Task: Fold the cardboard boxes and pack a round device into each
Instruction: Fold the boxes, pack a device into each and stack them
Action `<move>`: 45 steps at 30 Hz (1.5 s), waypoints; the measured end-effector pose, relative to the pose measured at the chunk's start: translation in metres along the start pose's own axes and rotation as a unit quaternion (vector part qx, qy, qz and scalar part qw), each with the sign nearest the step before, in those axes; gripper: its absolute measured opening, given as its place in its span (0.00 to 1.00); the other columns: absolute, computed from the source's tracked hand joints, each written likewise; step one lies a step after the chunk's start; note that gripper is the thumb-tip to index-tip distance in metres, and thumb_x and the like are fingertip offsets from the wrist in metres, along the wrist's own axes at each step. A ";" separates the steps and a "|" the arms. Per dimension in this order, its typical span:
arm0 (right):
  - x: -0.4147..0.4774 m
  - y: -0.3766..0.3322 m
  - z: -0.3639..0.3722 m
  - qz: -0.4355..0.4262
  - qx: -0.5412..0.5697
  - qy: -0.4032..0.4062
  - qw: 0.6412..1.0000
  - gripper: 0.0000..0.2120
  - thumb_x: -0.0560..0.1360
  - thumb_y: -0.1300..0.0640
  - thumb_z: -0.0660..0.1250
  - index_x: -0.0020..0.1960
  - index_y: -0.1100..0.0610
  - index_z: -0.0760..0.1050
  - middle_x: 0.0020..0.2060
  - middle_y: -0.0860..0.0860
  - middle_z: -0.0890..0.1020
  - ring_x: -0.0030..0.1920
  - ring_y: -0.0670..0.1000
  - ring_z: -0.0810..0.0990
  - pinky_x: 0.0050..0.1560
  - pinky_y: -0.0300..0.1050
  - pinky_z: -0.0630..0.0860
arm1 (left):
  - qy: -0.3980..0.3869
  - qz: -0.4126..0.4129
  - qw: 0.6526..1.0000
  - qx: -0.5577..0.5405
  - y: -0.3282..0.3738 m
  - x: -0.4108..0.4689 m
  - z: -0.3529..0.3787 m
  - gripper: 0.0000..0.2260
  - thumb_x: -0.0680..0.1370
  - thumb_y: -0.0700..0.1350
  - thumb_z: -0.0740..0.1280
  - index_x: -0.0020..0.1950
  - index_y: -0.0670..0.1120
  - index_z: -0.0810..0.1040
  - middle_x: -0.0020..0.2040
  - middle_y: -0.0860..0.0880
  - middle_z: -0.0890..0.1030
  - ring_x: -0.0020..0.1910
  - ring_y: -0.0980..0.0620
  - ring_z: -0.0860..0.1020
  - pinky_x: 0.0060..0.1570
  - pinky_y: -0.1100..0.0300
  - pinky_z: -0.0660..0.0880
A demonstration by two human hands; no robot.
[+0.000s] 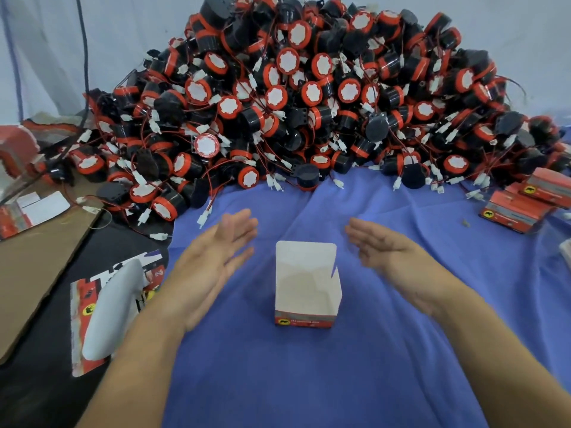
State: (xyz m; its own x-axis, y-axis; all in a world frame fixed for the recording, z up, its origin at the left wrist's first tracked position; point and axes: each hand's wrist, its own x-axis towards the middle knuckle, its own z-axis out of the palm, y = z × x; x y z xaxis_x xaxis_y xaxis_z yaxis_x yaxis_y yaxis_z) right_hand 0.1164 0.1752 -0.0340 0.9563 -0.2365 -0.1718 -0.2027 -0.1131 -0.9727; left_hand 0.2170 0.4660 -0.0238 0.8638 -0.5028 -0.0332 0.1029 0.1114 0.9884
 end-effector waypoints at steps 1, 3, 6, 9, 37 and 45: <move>0.015 -0.001 0.002 0.003 0.016 0.023 1.000 0.33 0.78 0.77 0.57 0.75 0.48 0.71 0.69 0.42 0.78 0.71 0.40 0.73 0.66 0.37 0.71 | 0.029 -0.001 0.999 -0.038 0.004 0.013 0.003 0.25 0.77 0.62 0.70 0.71 0.51 0.77 0.67 0.54 0.82 0.68 0.57 0.78 0.70 0.56 0.73; 0.047 -0.005 0.009 0.007 0.032 0.041 0.999 0.31 0.80 0.74 0.58 0.76 0.49 0.70 0.71 0.43 0.77 0.72 0.42 0.73 0.69 0.41 0.72 | 0.041 -0.011 0.998 -0.039 0.007 0.044 0.016 0.16 0.83 0.50 0.66 0.71 0.50 0.77 0.67 0.53 0.81 0.68 0.56 0.78 0.68 0.58 0.74; 0.094 -0.011 0.026 0.003 0.012 0.061 0.998 0.30 0.81 0.70 0.60 0.80 0.52 0.64 0.77 0.47 0.69 0.75 0.46 0.69 0.75 0.48 0.68 | 0.033 -0.046 0.998 -0.024 0.004 0.093 0.041 0.19 0.85 0.43 0.64 0.76 0.44 0.71 0.72 0.48 0.77 0.71 0.52 0.76 0.70 0.56 0.73; 0.139 -0.016 0.039 0.001 -0.029 0.100 0.995 0.31 0.82 0.66 0.61 0.82 0.54 0.58 0.74 0.46 0.68 0.72 0.52 0.73 0.62 0.45 0.72 | 0.046 -0.070 0.996 -0.011 -0.004 0.142 0.060 0.23 0.85 0.39 0.63 0.80 0.40 0.64 0.76 0.43 0.71 0.74 0.47 0.71 0.73 0.54 0.69; 0.078 -0.034 0.025 -0.150 0.110 0.085 0.979 0.26 0.79 0.72 0.65 0.69 0.48 0.76 0.64 0.42 0.81 0.57 0.49 0.84 0.57 0.48 0.81 | 0.113 0.105 0.983 -0.103 0.030 0.109 0.043 0.05 0.85 0.46 0.64 0.59 0.49 0.78 0.52 0.51 0.86 0.54 0.50 0.86 0.51 0.55 0.83; 0.012 -0.063 0.030 -0.152 0.188 0.060 0.969 0.14 0.76 0.63 0.73 0.60 0.52 0.79 0.56 0.52 0.84 0.57 0.52 0.82 0.66 0.53 0.78 | 0.065 0.163 0.984 0.020 0.047 0.035 0.048 0.10 0.84 0.43 0.64 0.63 0.46 0.82 0.58 0.50 0.85 0.58 0.53 0.83 0.57 0.64 0.79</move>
State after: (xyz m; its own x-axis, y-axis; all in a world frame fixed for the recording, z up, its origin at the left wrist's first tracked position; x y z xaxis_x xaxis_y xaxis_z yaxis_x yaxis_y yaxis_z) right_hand 0.1472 0.2089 0.0205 0.9239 -0.3604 0.1284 0.1964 0.1587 -0.9676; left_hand 0.2287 0.4128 0.0290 0.9038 -0.3311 0.2711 -0.2084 0.2128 0.9546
